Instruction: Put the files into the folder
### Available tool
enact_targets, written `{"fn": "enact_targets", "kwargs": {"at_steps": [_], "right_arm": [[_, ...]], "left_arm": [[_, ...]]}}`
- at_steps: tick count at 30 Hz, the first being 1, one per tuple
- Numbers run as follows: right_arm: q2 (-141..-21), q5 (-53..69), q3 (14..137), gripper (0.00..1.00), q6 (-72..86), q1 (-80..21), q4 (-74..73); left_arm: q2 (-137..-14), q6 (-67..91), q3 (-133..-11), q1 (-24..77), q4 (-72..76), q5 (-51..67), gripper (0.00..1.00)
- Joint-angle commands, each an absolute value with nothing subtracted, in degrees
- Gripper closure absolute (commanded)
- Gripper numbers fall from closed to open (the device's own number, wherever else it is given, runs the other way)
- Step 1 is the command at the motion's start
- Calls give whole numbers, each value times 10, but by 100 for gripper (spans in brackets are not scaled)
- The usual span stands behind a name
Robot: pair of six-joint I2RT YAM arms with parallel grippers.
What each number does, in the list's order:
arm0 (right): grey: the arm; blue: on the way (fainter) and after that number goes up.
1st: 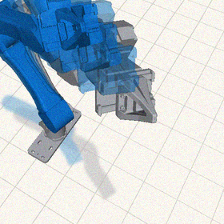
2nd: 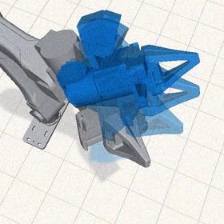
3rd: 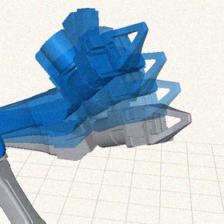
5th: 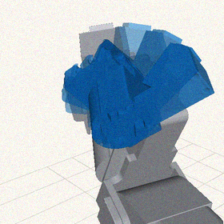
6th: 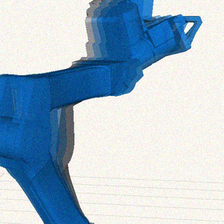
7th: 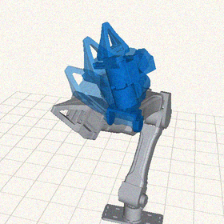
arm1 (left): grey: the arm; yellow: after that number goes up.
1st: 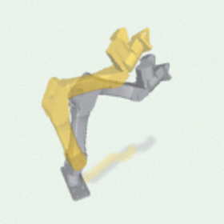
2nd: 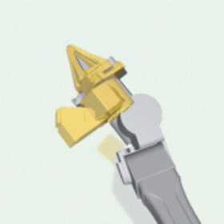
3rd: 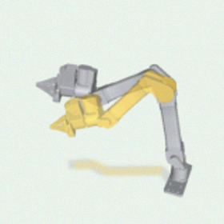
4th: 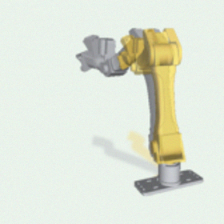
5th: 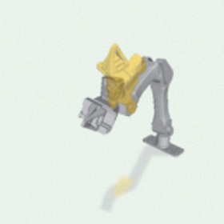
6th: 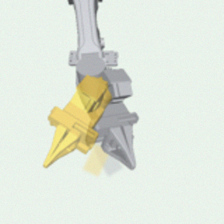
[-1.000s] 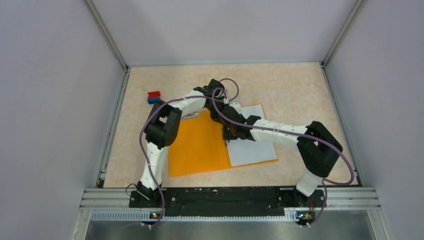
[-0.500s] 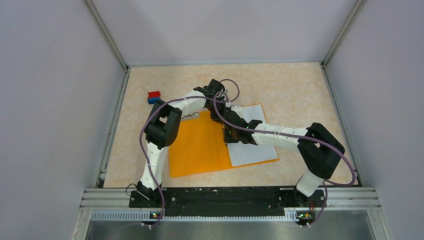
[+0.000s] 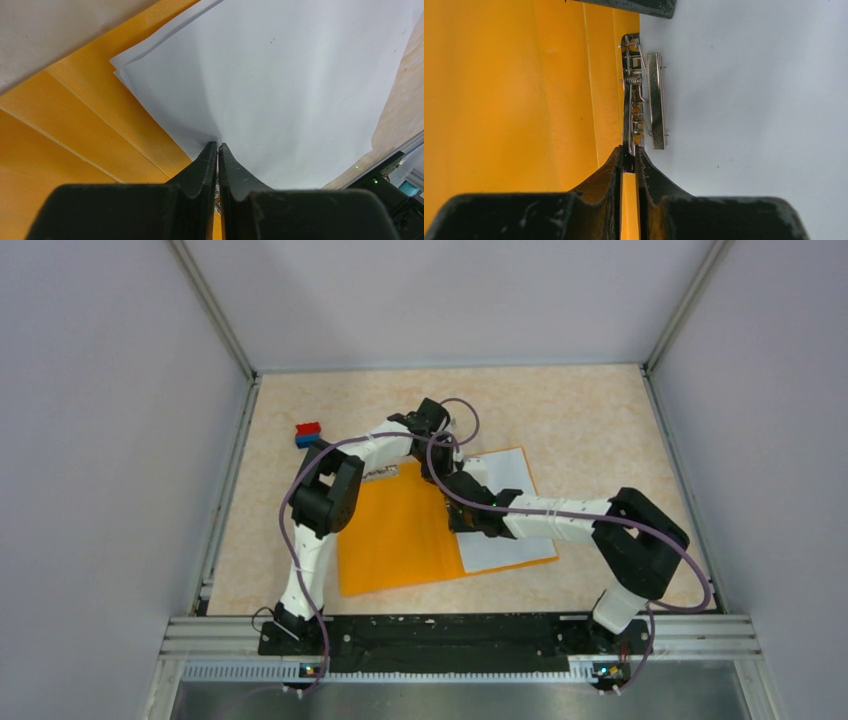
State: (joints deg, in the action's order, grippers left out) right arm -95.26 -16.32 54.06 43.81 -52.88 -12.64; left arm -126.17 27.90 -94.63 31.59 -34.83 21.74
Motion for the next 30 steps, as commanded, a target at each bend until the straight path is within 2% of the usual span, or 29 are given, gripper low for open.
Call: {"fn": "enact_targets", "kwargs": {"at_steps": [1,30], "right_arm": [[-974,-195,505,99,438,-537,-204],[-1024,-229,459,100,467,-546,-200]], "left_arm": [[-1292,260,-947,313,-366,175,89],[-1299,261,-947,311,-369,173,89]]}}
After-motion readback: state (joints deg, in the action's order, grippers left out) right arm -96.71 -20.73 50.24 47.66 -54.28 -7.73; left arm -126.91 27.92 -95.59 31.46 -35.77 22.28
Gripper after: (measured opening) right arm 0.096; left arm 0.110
